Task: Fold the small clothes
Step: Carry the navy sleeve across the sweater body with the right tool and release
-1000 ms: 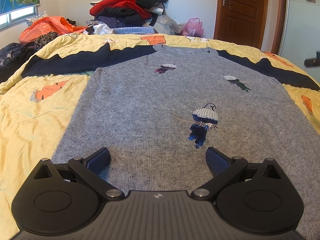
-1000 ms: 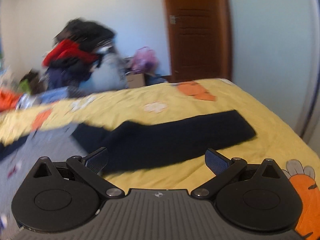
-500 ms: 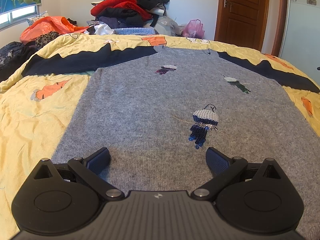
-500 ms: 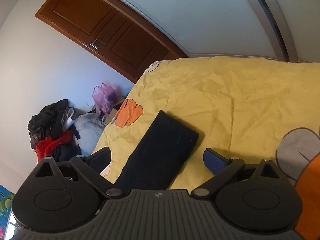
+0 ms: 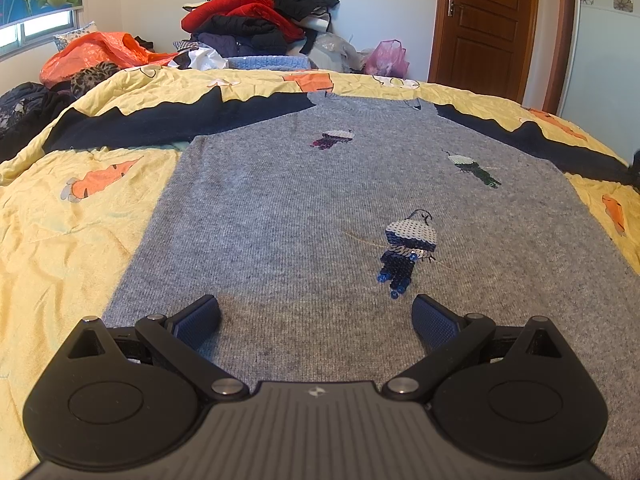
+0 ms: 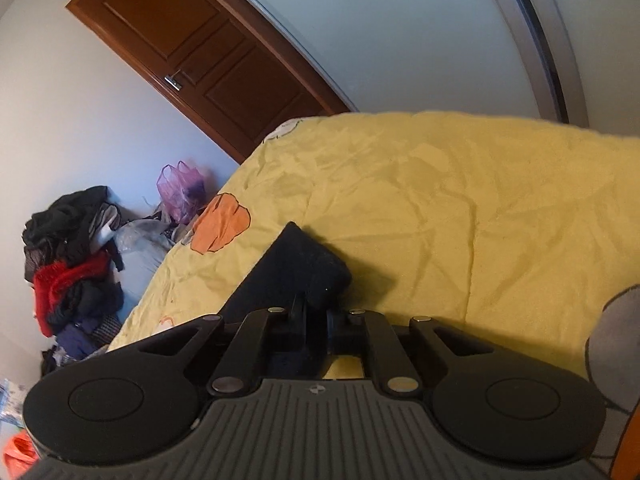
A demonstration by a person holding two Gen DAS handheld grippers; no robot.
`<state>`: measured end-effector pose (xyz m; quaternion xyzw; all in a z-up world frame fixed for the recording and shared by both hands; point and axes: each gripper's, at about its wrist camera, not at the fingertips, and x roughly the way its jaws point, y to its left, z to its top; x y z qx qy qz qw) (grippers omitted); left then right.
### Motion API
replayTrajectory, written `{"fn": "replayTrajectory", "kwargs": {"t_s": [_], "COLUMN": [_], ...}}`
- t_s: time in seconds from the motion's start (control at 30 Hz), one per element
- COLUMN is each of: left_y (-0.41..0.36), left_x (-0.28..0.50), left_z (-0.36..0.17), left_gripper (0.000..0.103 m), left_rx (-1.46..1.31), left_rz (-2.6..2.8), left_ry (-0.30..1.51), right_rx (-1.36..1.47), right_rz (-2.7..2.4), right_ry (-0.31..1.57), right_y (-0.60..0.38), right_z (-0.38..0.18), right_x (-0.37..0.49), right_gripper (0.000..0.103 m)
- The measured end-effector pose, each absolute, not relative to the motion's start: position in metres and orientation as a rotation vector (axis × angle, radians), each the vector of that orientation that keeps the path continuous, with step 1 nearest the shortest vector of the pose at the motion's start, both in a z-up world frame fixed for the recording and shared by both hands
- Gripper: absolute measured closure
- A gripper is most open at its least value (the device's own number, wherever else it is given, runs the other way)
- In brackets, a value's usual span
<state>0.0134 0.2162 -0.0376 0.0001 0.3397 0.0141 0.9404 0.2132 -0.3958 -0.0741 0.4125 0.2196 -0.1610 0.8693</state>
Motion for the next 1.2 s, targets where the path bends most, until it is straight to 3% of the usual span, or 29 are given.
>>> {"fn": "replayTrajectory", "kwargs": {"t_s": [0.23,0.47,0.77,0.93,1.03,1.1,1.2], "left_y": [0.218,0.222,0.226,0.227,0.228,0.228,0.229], "left_x": [0.014,0.012,0.010,0.010,0.010,0.009,0.009], "left_z": [-0.037,-0.036,-0.035,-0.035,-0.035,-0.035,-0.035], "left_gripper": [0.000,0.000,0.000,0.000,0.000,0.000,0.000], "left_rx": [-0.019,-0.050,-0.085,-0.088,-0.091,-0.095,-0.100], "left_rz": [0.022,0.016,0.004,0.001,-0.001,-0.003,-0.005], "left_ry": [0.686,0.675,0.661,0.660,0.659,0.657,0.656], "right_rx": [0.694,0.627,0.617,0.580,0.632,0.640,0.633], "right_rz": [-0.205,0.179,0.459,0.452,0.448,0.463,0.471], "right_ry": [0.348,0.318,0.597,0.671,0.736,0.751,0.675], "right_y": [-0.339,-0.209,-0.004,0.044,0.042,0.029,0.003], "right_z": [-0.011,0.048,-0.007,-0.028,-0.040,-0.041,-0.032], "right_x": [0.212,0.231,0.259,0.241,0.235,0.230,0.201], "right_gripper": [0.086,0.086,0.086,0.086,0.073,0.051,0.033]}}
